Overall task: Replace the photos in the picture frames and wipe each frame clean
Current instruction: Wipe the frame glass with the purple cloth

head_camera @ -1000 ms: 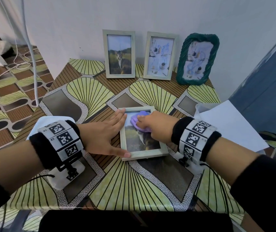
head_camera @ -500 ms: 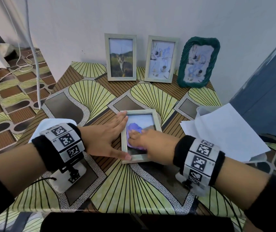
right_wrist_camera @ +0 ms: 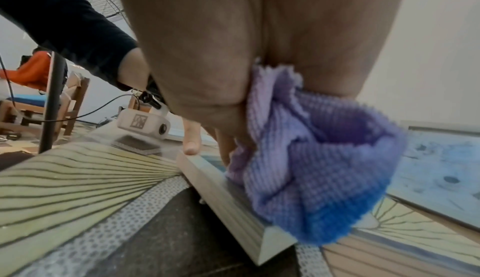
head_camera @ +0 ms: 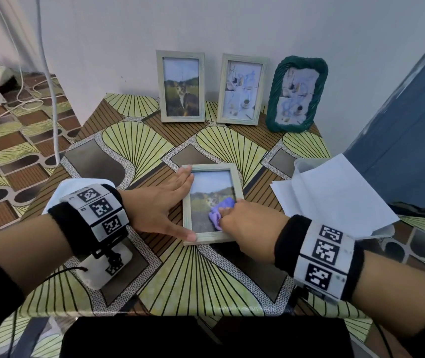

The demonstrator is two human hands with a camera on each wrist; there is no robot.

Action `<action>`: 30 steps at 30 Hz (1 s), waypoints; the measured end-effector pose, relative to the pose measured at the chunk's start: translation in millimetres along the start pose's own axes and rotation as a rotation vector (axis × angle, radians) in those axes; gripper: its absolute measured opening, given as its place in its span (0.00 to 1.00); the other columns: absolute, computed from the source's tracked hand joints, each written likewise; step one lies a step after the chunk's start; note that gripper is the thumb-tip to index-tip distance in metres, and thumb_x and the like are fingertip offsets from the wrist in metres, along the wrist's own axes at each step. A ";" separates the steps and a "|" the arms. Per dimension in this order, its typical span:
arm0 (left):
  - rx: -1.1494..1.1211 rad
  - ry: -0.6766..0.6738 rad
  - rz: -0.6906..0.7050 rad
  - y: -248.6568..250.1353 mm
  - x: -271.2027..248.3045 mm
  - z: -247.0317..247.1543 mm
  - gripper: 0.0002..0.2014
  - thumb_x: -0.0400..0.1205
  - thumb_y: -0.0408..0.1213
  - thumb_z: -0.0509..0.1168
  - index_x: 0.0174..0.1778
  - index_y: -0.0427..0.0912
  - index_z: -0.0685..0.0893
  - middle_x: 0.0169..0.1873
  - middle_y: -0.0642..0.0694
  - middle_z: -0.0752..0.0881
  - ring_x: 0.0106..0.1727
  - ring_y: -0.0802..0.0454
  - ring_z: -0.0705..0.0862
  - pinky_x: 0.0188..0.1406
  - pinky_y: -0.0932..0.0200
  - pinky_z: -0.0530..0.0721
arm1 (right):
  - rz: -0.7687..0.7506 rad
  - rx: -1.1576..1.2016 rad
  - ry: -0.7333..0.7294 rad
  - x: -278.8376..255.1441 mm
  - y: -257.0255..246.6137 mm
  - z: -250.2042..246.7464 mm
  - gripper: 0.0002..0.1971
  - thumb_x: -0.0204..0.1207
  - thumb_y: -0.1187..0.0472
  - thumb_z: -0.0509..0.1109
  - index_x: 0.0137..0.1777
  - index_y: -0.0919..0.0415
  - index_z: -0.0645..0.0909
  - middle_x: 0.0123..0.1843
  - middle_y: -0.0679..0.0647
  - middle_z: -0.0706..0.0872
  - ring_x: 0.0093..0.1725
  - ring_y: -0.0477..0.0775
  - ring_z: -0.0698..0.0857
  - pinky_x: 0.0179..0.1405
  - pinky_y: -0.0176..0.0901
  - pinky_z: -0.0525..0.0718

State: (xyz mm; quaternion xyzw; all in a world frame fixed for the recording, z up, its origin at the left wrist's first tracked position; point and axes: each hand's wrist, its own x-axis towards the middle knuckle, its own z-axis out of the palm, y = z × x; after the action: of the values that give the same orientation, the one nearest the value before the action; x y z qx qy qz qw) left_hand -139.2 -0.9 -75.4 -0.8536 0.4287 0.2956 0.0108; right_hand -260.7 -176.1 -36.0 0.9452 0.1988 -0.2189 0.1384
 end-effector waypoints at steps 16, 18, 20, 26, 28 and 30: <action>-0.015 -0.013 -0.021 1.3 -0.4 -2.3 0.67 0.63 0.82 0.55 0.80 0.44 0.23 0.77 0.51 0.18 0.79 0.58 0.22 0.86 0.51 0.41 | 0.090 0.310 0.074 61.2 38.9 -18.0 0.19 0.84 0.69 0.55 0.73 0.63 0.74 0.68 0.62 0.80 0.58 0.59 0.79 0.56 0.43 0.78; -0.016 -0.008 -0.017 0.4 0.1 -1.6 0.67 0.64 0.82 0.56 0.80 0.43 0.23 0.77 0.51 0.18 0.79 0.58 0.22 0.85 0.53 0.40 | 0.065 0.326 0.073 67.4 38.5 -16.1 0.19 0.86 0.67 0.55 0.76 0.64 0.71 0.71 0.61 0.78 0.58 0.59 0.80 0.47 0.37 0.76; -0.012 -0.004 -0.015 -0.4 1.0 -1.1 0.67 0.64 0.82 0.56 0.81 0.43 0.24 0.78 0.50 0.19 0.79 0.58 0.22 0.84 0.55 0.39 | 0.048 0.275 0.057 71.7 37.6 -11.0 0.20 0.88 0.63 0.55 0.78 0.64 0.69 0.79 0.61 0.70 0.70 0.61 0.77 0.57 0.36 0.75; 0.008 0.004 -0.019 -0.4 1.5 0.3 0.68 0.63 0.83 0.55 0.81 0.42 0.24 0.77 0.50 0.18 0.80 0.57 0.22 0.85 0.55 0.39 | -0.048 0.282 0.117 68.2 25.2 6.5 0.23 0.90 0.58 0.52 0.83 0.59 0.61 0.87 0.58 0.55 0.85 0.55 0.55 0.77 0.43 0.56; 0.020 0.016 -0.010 -0.3 1.2 1.0 0.68 0.64 0.82 0.56 0.80 0.42 0.24 0.77 0.50 0.18 0.79 0.58 0.22 0.85 0.54 0.38 | -0.091 0.271 0.124 61.7 21.3 11.5 0.23 0.90 0.60 0.53 0.84 0.60 0.61 0.87 0.57 0.55 0.85 0.55 0.55 0.79 0.46 0.57; 0.026 0.023 -0.001 -0.1 0.5 1.5 0.67 0.65 0.81 0.57 0.80 0.42 0.24 0.77 0.50 0.18 0.79 0.58 0.21 0.85 0.54 0.37 | -0.113 0.288 0.122 52.0 17.9 14.7 0.24 0.89 0.62 0.55 0.84 0.59 0.62 0.87 0.56 0.56 0.85 0.55 0.58 0.81 0.50 0.59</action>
State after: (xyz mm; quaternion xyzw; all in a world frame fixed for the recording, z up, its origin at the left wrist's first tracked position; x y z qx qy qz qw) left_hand -139.6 -0.8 -76.9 -0.8570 0.4322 0.2802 0.0171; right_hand -215.3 -180.6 -70.0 0.9541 0.2262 -0.1949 -0.0234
